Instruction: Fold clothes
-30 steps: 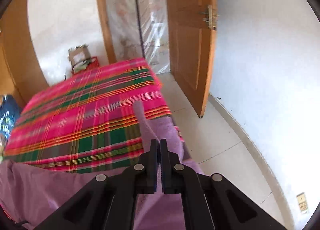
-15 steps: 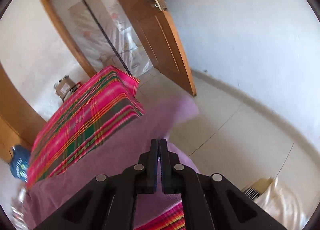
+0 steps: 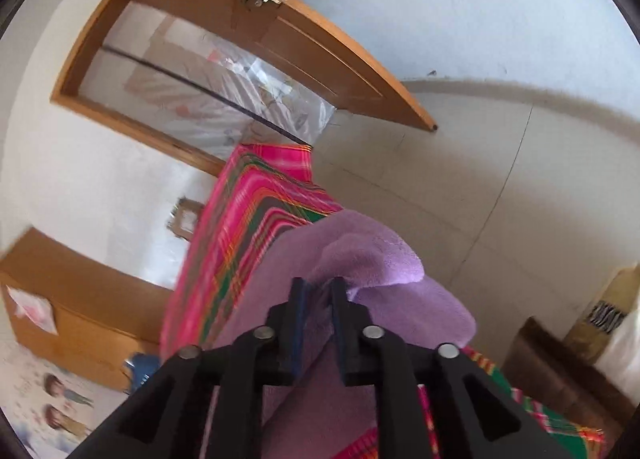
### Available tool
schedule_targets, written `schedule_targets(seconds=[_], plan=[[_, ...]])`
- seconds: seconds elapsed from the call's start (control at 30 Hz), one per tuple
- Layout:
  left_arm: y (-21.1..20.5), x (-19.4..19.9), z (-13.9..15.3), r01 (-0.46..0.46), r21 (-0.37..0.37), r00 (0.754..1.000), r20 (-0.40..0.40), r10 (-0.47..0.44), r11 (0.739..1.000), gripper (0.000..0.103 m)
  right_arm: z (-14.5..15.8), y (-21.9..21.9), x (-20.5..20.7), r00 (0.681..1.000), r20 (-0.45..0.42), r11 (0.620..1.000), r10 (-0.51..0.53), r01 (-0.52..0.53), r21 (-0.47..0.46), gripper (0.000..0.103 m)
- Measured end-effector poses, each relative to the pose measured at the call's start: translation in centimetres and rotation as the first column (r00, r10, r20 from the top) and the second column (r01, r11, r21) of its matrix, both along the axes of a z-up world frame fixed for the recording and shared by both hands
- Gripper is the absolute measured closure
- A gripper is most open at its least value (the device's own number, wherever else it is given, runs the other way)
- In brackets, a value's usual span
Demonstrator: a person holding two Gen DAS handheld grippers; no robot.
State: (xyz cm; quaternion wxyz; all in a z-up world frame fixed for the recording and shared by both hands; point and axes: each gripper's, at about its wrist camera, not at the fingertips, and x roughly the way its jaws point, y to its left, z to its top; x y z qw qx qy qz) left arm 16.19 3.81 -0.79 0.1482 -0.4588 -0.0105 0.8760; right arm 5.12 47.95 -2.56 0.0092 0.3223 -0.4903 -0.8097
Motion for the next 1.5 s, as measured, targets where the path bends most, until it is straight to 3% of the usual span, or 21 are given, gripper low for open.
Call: schedule_targets(seconds=[0.13,0.3,0.47,0.77,1.0,1.37,1.5], plan=[[0.0,-0.1,0.0,-0.003,0.0,1.0,0.001,0.003,1.0,0.095,-1.3,1.2,-0.6,0.999,-0.008,0.992,-0.037,0.035,-0.124,0.078],[-0.1,-0.1,-0.1,-0.009,0.005,1.0,0.003,0.009,1.0,0.095,-2.2,1.7,-0.8,0.993,0.107,0.991,-0.051,0.064,-0.117,0.07],[0.1,-0.2,-0.1,-0.007,-0.001,1.0,0.003,0.007,1.0,0.095,-3.4,2.5,-0.1,0.991,0.111,0.981,-0.071,0.09,-0.174,0.06],[0.0,-0.3,-0.1,-0.014,-0.002,1.0,0.005,0.014,1.0,0.095,-3.9,1.8,-2.1,0.989,0.146,0.973,-0.008,0.042,-0.227,0.057],[0.0,-0.4,0.2,-0.015,0.001,1.0,-0.007,0.015,1.0,0.095,-2.7,1.7,-1.8,0.995,0.096,0.983,-0.034,0.05,-0.177,0.089],[0.4,0.7,2.3,0.006,0.01,0.995,-0.097,-0.005,1.0,0.097,5.0,1.3,-0.4,0.995,-0.05,0.996,-0.084,0.086,0.033,0.092],[0.4,1.2,1.5,0.033,-0.007,0.997,-0.067,-0.034,0.999,0.097,6.4,1.3,0.4,0.992,-0.06,0.988,-0.107,0.113,0.103,0.092]])
